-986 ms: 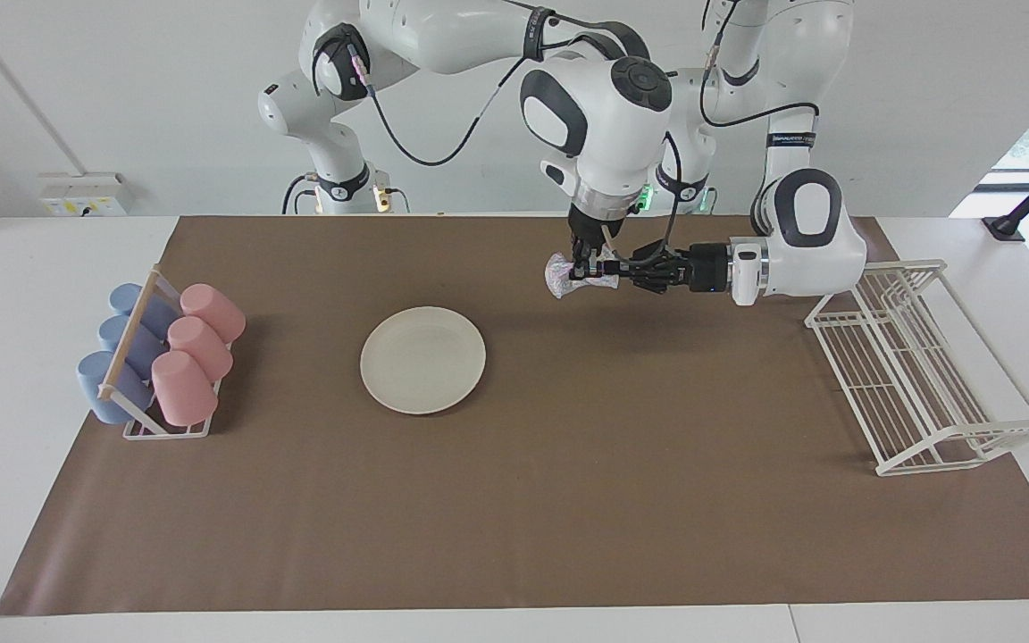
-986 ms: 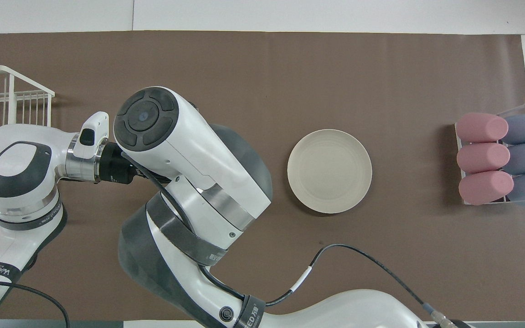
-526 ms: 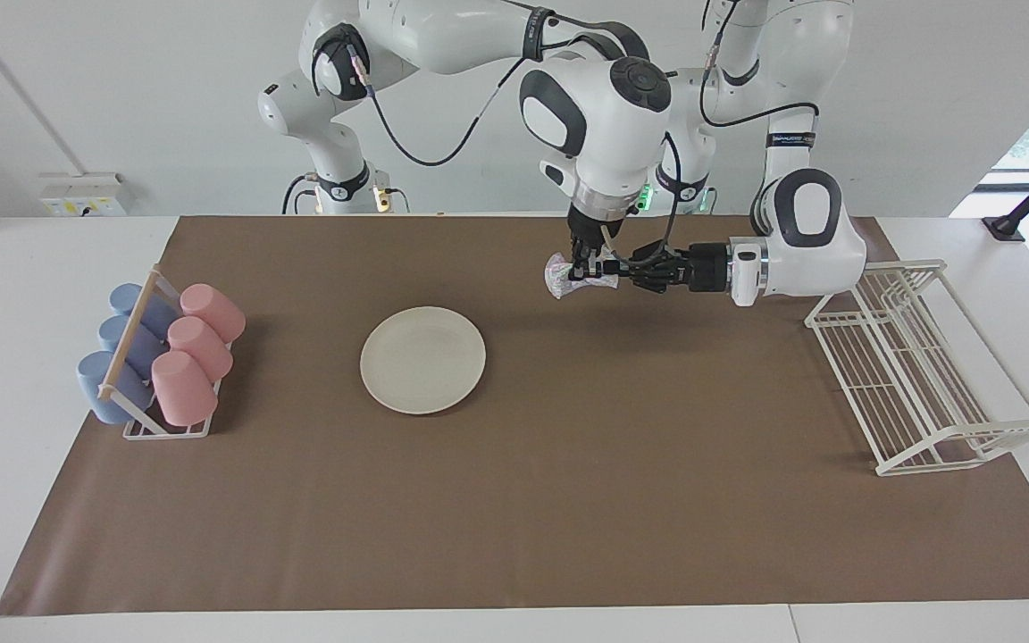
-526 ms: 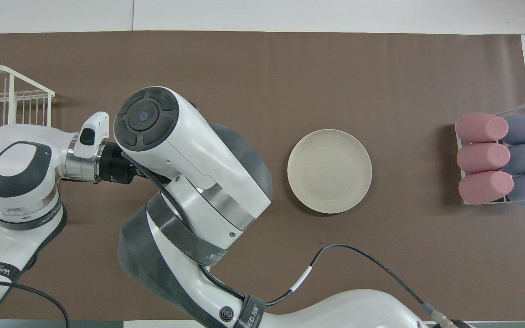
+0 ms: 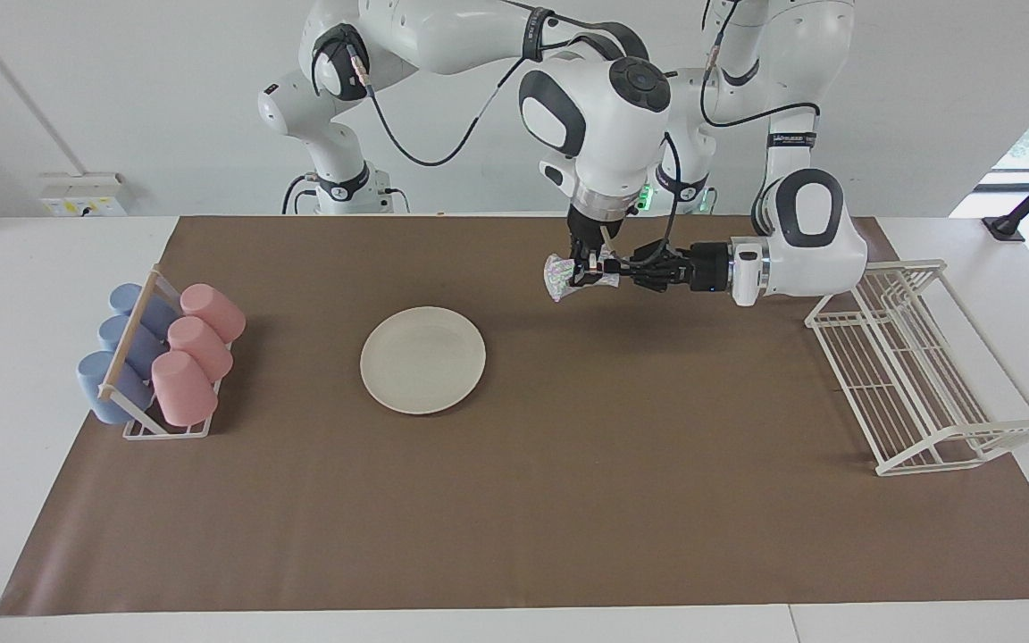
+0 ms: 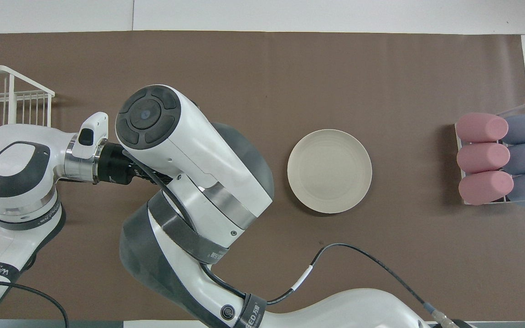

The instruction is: Wipe plate with sponge

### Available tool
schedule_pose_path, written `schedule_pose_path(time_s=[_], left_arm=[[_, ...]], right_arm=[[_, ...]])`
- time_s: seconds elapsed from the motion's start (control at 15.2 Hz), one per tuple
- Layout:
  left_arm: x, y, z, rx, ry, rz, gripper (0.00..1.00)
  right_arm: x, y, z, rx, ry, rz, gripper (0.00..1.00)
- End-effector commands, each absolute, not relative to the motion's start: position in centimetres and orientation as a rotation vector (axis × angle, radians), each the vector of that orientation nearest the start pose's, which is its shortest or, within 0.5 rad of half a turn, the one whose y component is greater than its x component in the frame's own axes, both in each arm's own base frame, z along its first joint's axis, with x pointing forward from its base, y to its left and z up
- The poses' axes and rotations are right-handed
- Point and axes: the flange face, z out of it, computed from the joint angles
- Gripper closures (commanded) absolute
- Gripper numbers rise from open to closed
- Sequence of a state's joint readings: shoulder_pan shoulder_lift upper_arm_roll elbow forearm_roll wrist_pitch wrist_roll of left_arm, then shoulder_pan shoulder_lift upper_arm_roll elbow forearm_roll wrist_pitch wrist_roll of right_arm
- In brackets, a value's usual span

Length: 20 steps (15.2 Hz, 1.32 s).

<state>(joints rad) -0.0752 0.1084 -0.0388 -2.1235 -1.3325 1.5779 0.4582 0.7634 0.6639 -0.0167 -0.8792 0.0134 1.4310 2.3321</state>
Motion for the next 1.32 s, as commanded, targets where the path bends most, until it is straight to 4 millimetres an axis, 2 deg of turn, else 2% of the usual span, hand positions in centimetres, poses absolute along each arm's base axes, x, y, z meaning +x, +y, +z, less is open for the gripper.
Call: schedule_pose_path(time_s=[0.0,0.2,0.39,0.53,0.59,0.66,0.79,0.99,1.05,1.18,1.25], left_arm=[[50.8,-16.1,39.4,1.763,-0.033,-0.361,1.0],[50.9,-15.3,39.5,1.795,-0.041,-0.362,1.0],[51.3,-14.6,40.6,1.86,-0.043,-0.367,1.0],[52.3,-13.4,42.4,1.926,-0.034,-0.368,1.0],[52.6,-13.2,43.0,1.946,-0.037,-0.368,1.0],[53.0,-12.7,43.9,1.97,-0.03,-0.364,1.0],[54.1,-12.2,46.6,2.058,-0.006,-0.378,1.0],[55.2,-11.8,50.3,2.214,0.05,-0.386,1.0],[55.4,-11.9,51.4,2.278,0.065,-0.385,1.0],[55.4,-12.2,53.9,2.416,0.093,-0.366,1.0],[55.2,-13.5,55.1,2.493,0.093,-0.362,1.0]], right_arm=[[53.0,48.5,51.1,-2.247,2.326,-0.008,0.0],[55.4,45.8,51.1,-2.246,2.326,0.005,0.0],[57.2,42.9,52.6,-2.242,2.296,0.02,0.0],[58.5,40.7,53.4,-2.28,2.233,0.03,0.0],[59.2,39.2,54.9,-2.286,2.183,0.028,0.0],[59.7,37.4,55.3,-2.32,2.153,0.029,0.0],[59.9,34.3,56.8,-2.372,2.093,0.033,0.0],[59.1,30.1,58.7,-2.439,2.054,0.047,0.0],[58.9,27.9,59.4,-2.471,2.028,0.053,0.0],[58.5,21.9,61.5,-2.546,1.919,0.068,0.0],[58.1,18.6,62.6,-2.578,1.857,0.068,0.0]])
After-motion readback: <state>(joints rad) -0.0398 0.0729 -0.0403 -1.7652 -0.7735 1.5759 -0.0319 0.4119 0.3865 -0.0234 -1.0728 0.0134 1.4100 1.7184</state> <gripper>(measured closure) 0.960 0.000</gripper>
